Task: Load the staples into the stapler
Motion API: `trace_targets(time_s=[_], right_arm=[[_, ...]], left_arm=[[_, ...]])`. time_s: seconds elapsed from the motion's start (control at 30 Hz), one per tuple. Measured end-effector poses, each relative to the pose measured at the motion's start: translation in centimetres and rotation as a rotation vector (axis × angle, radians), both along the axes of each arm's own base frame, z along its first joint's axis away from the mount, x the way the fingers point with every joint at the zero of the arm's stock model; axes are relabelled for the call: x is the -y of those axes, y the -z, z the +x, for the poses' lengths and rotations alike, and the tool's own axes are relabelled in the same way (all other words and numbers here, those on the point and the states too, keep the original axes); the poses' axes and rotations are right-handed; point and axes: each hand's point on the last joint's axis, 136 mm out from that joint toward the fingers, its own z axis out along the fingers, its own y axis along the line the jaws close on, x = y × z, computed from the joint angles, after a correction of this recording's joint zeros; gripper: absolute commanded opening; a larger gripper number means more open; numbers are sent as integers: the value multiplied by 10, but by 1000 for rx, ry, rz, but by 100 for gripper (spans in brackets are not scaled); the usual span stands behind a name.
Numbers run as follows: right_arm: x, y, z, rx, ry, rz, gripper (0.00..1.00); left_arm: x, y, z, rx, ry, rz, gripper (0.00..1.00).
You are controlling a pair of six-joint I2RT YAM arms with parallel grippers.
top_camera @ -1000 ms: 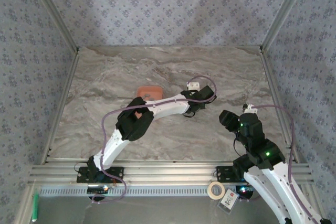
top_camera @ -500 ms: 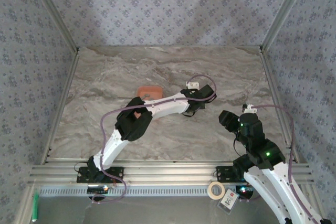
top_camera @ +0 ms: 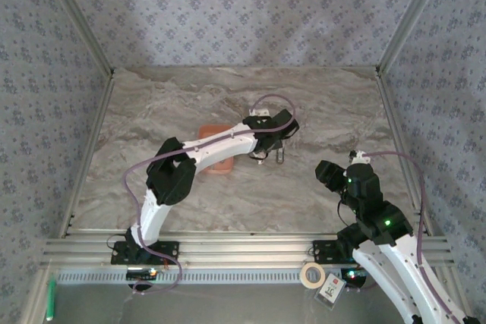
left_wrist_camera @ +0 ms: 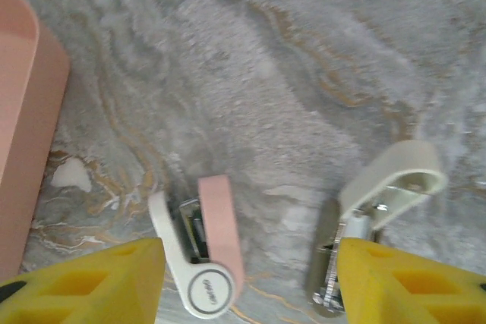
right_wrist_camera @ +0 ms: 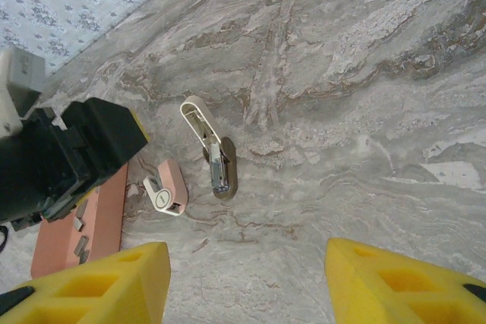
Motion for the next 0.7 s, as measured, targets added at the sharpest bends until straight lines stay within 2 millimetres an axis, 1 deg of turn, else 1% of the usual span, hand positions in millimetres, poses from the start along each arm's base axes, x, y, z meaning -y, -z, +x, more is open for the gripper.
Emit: trace_targets(time_s=[0.07, 0.17, 0.33, 0.53, 0.7], right_arm=[[0, 0, 0, 0, -1, 0, 57], [-1, 0, 0, -1, -4, 2, 57], [-1, 0, 0, -1, -5, 4, 57], [-1, -1, 1, 5, -5, 7, 57], [-1, -1, 1, 5, -5, 7, 57]], left_arm=[[-7, 10, -3, -27, -11, 15, 62], [-11, 18, -5, -51, -15, 18, 62], [-8, 24, -8, -77, -9, 6, 62], [-6, 47, -11, -122, -3, 25, 61], [-7, 59, -12, -149, -5, 33, 56]])
